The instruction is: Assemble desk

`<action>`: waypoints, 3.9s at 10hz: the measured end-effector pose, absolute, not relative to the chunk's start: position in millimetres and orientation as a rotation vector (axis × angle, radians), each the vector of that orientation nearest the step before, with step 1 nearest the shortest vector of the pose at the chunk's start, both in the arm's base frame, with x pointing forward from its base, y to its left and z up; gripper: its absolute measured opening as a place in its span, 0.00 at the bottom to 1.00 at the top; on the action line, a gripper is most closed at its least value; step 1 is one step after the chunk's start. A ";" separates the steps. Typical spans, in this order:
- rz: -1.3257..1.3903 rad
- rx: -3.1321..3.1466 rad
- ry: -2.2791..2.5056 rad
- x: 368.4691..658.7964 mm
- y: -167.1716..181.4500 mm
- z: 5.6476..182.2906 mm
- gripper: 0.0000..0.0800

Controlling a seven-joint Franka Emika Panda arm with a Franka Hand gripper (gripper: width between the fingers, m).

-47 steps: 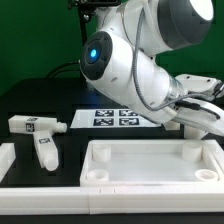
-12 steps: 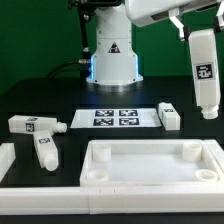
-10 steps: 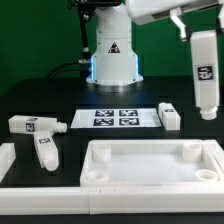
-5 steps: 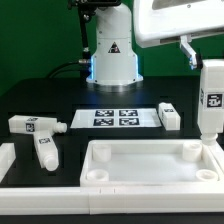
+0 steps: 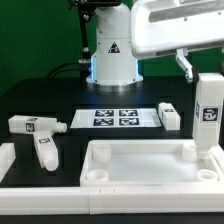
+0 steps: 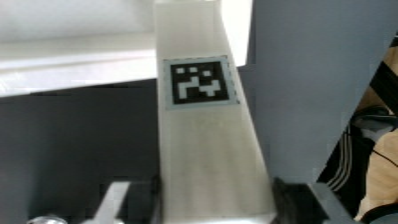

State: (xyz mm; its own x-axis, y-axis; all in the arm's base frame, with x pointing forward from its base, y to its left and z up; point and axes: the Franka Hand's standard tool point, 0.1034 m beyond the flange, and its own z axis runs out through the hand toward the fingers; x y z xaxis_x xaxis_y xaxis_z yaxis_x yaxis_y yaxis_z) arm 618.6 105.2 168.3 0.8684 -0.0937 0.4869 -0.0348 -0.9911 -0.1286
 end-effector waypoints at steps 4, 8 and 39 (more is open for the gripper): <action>-0.750 -2.931 0.091 621.1 109.1 152.4 0.36; -0.761 -2.937 0.073 632.7 102.4 149.8 0.36; -0.075 -2.957 0.663 628.7 109.5 122.6 0.36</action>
Offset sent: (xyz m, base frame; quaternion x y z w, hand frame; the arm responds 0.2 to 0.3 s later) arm 0.0099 -0.0014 -0.0088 0.0052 0.0148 -0.0023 0.9999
